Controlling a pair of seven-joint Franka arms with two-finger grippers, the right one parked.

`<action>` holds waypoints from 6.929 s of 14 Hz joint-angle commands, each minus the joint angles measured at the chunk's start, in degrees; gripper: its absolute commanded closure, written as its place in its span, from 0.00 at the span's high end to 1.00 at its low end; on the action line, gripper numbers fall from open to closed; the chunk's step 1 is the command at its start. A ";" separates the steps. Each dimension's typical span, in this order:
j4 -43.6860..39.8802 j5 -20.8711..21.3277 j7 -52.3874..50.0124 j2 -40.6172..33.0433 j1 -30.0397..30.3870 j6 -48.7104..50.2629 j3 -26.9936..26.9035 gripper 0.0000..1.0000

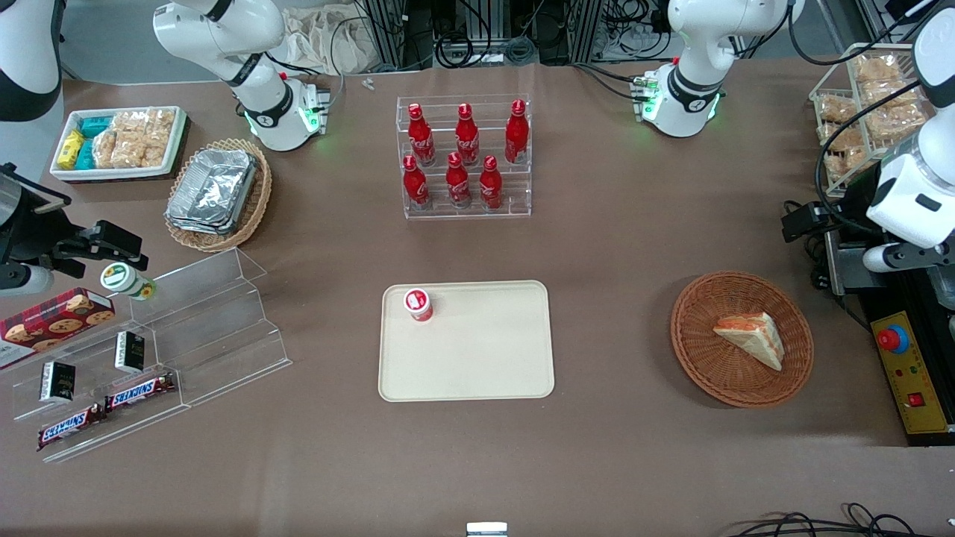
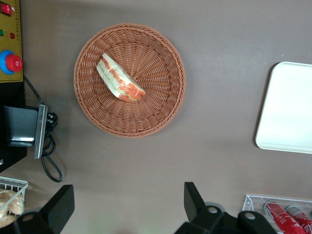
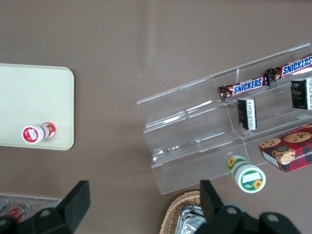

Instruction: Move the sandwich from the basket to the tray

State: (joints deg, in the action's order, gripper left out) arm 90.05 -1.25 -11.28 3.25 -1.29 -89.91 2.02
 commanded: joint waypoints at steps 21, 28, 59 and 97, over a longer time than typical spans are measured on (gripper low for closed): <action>16.03 -1.56 -44.16 16.33 4.63 -32.67 -1.05 1.00; 16.83 2.20 -45.68 23.90 4.45 -39.03 -1.14 1.00; 3.73 6.25 -18.61 17.66 -8.63 -22.49 20.75 0.00; -10.86 1.79 -1.74 6.09 0.59 6.21 13.49 1.00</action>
State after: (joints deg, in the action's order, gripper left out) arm 77.12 2.07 -15.64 14.68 0.47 -88.15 20.09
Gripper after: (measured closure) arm 0.000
